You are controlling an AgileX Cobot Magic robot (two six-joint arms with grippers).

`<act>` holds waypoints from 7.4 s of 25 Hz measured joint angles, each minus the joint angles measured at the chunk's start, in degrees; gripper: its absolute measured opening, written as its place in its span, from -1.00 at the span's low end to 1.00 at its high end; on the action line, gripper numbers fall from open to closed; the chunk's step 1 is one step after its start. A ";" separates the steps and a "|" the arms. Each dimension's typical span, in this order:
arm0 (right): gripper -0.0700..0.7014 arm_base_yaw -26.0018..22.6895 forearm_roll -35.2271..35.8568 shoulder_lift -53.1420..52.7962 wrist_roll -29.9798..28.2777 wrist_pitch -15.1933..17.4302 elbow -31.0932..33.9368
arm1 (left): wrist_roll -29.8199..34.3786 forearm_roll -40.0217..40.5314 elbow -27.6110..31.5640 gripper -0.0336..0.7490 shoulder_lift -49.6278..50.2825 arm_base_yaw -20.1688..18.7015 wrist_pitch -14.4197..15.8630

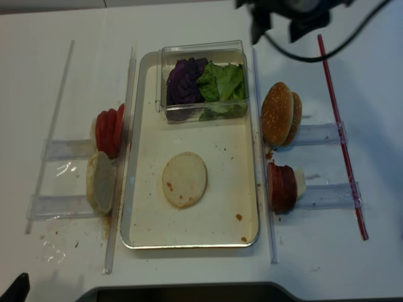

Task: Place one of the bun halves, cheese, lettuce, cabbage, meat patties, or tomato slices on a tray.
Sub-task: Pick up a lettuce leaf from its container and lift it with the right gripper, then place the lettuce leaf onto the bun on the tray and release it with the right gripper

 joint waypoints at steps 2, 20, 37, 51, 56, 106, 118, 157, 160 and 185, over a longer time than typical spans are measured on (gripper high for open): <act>0.49 1.74 -0.11 3.50 0.63 -0.10 -2.96 | 0.00 0.00 0.00 -0.05 0.00 0.00 0.00; 0.49 4.48 -0.10 23.39 2.12 -0.48 -18.28 | 0.00 0.00 0.00 -0.05 0.00 0.00 -0.03; 0.49 4.51 -2.04 29.15 2.25 -0.83 -18.53 | 0.00 0.00 0.00 -0.05 0.00 0.00 -0.03; 0.49 3.01 -2.13 29.98 2.25 -0.96 -18.64 | 0.00 0.00 0.00 -0.05 0.00 0.00 -0.03; 0.49 2.76 -1.57 29.98 2.25 -0.96 -18.72 | 0.00 -0.03 0.00 -0.05 0.00 0.00 -0.03; -0.67 2.76 3.18 32.14 1.95 -1.11 -22.91 | 0.00 -0.03 0.00 -0.05 0.00 0.00 -0.03; -0.67 2.76 2.84 26.30 1.07 -0.90 -22.91 | 0.00 -0.03 0.00 -0.05 0.00 0.00 -0.12; -0.67 14.65 8.26 13.60 -0.63 -0.48 -9.41 | 0.00 -0.03 0.00 -0.05 0.00 0.00 -0.12; -0.67 15.91 8.74 14.38 -0.53 -0.58 -8.87 | 0.00 -0.03 0.00 -0.05 0.00 0.00 -0.12; -0.67 18.88 8.07 21.80 -0.53 -1.16 -6.12 | 0.00 -0.03 0.00 -0.05 0.00 0.00 -0.12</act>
